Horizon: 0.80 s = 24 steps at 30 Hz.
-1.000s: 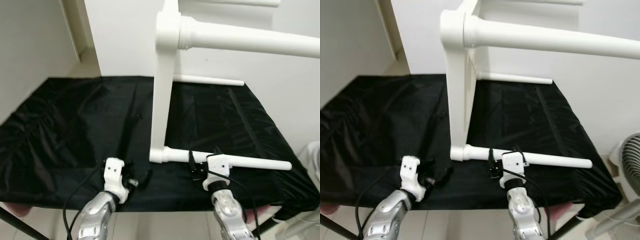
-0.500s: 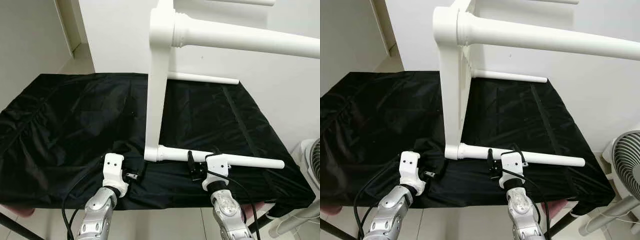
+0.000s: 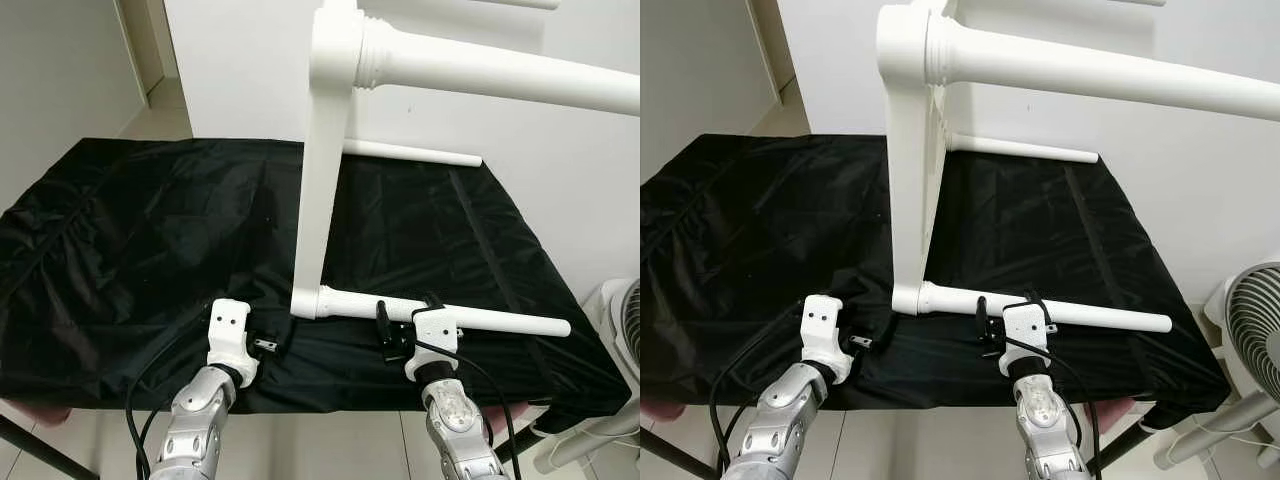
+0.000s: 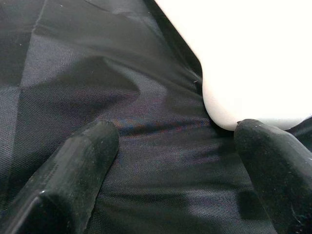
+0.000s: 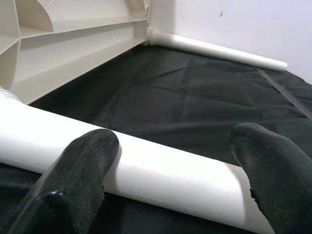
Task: Building children table
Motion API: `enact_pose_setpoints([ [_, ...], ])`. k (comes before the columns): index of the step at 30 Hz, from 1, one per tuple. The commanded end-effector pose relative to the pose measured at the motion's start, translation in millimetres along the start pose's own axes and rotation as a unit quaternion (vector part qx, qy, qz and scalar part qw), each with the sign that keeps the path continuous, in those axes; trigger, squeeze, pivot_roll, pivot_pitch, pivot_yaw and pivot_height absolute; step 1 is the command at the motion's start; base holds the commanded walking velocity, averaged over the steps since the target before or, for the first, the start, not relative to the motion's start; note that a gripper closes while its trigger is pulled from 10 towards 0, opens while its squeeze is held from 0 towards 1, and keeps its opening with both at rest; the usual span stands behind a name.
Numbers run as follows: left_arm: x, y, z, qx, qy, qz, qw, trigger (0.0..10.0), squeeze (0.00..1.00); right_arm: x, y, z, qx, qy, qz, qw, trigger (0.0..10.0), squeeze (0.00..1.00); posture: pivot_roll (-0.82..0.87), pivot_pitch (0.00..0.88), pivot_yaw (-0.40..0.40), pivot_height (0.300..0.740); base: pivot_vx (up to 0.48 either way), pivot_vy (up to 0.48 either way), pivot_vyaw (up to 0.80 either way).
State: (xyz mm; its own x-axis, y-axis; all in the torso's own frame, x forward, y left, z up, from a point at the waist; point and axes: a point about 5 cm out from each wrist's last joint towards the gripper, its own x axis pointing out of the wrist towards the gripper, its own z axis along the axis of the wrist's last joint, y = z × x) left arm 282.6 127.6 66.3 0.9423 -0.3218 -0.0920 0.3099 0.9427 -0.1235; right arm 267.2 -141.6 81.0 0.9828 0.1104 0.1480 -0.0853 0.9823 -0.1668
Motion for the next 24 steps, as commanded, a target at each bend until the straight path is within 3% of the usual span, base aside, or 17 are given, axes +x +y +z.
enact_pose_setpoints([
  [1, 10.6, -39.2, 197.1, 0.103, -0.386, -0.049, 0.915, 10.0, 0.00, -0.8, 0.0, -3.0, -0.002, 0.008, 0.000, 1.000, 10.0, 0.00, 0.08, 0.065, -0.108, 0.740, 0.000, 0.000, 0.00],
  [18, 10.6, -39.2, 197.1, 0.103, -0.386, -0.049, 0.915, 10.0, 0.00, -0.8, 0.0, -3.0, -0.002, 0.008, 0.000, 1.000, 10.0, 0.00, 0.08, 0.065, -0.108, 0.740, 0.000, 0.000, 0.00],
  [19, 10.6, -39.4, 196.9, 0.103, -0.386, -0.049, 0.915, 10.0, 0.00, -0.8, 0.0, -3.0, -0.002, 0.008, 0.001, 1.000, 10.0, 0.00, 0.08, 0.000, 0.000, 0.740, 0.000, 0.000, 0.00],
  [20, 10.6, -39.4, 196.9, 0.103, -0.386, -0.049, 0.915, 10.0, 0.00, -0.8, 0.0, -3.0, -0.002, 0.008, 0.001, 1.000, 10.0, 0.00, 0.08, 0.000, 0.000, 0.740, 0.000, 0.000, 0.00],
  [22, -32.1, -47.4, 212.7, 0.104, -0.398, -0.090, 0.907, 10.0, 0.00, -2.2, -3.5, -5.7, -0.014, 0.009, 0.005, 1.000, 10.0, 0.00, 0.07, 0.000, 0.000, 0.740, 0.000, 0.000, 0.00],
  [24, -52.4, -58.6, 216.6, 0.115, -0.402, -0.125, 0.900, 10.0, 0.00, -1.9, -4.5, -6.5, -0.019, 0.009, 0.010, 1.000, 10.0, 0.00, 0.07, 0.000, 0.000, 0.740, 0.000, 0.000, 0.00],
])
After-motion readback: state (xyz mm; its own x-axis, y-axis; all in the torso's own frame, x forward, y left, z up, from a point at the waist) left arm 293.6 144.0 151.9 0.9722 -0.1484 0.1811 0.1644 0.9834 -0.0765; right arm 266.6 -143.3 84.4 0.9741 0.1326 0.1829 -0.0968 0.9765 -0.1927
